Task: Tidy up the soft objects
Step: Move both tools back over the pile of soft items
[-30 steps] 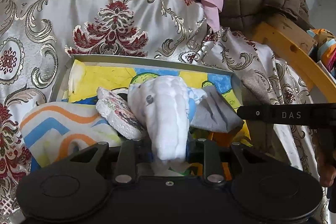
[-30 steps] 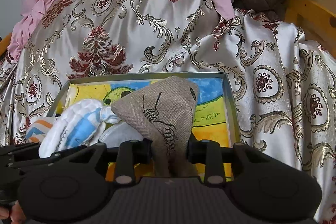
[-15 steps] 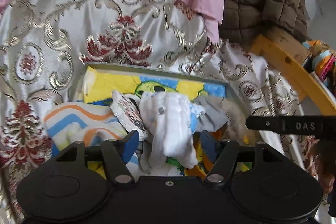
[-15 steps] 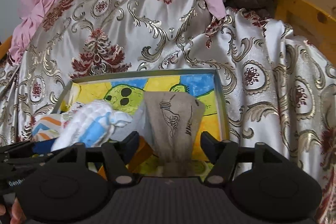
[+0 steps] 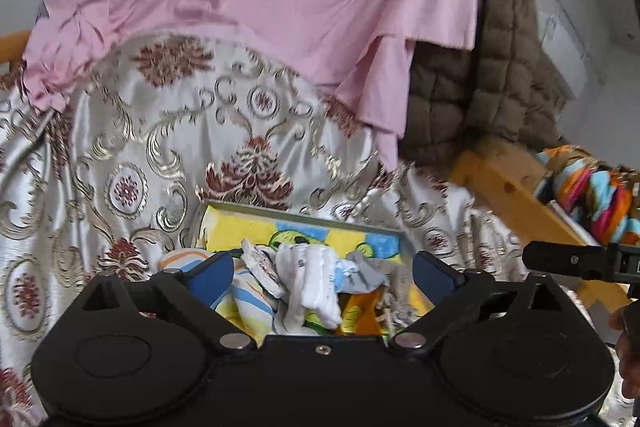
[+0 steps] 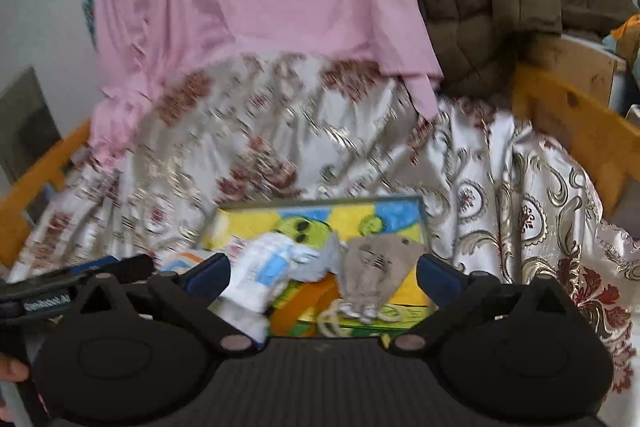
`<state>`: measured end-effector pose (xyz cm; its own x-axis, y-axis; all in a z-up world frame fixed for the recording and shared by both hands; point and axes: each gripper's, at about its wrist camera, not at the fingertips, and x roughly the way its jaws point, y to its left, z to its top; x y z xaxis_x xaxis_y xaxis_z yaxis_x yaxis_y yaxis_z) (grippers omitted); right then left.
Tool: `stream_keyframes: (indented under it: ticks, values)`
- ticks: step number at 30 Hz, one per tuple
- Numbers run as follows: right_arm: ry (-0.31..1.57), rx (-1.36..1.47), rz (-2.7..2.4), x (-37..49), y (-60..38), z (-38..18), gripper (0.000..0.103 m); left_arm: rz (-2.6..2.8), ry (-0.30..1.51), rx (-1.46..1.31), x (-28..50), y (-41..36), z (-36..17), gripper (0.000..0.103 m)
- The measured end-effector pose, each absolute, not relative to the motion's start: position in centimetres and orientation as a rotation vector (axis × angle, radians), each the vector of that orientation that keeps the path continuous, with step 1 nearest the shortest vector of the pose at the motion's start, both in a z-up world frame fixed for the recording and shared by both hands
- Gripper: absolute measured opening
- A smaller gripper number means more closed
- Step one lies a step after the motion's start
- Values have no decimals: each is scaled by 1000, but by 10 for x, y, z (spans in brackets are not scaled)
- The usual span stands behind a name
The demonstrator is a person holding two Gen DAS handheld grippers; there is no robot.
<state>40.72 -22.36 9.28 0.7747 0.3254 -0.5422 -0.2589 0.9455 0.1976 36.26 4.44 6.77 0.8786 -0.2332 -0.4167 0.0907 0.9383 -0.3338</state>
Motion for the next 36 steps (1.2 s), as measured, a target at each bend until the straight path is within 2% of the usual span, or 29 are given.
stream_keyframes:
  ticks: [1,7,16,23,36]
  values:
    - [585,125,327,396,-225,99,103,-175,452,-314,351,44,73,102]
    - [444,150,343,326,-228,124,103,-156,366,-307,285,44,86,102]
    - [352,67,304,241,-221,121,103,-102,313,-298,205,49,87,102]
    - [309,30,208,184,-211,107,103,-76,348,-275,158,49,71,102]
    - [342,-4,130,111,-213,58,103,-78,380,-203,101,44,37,102]
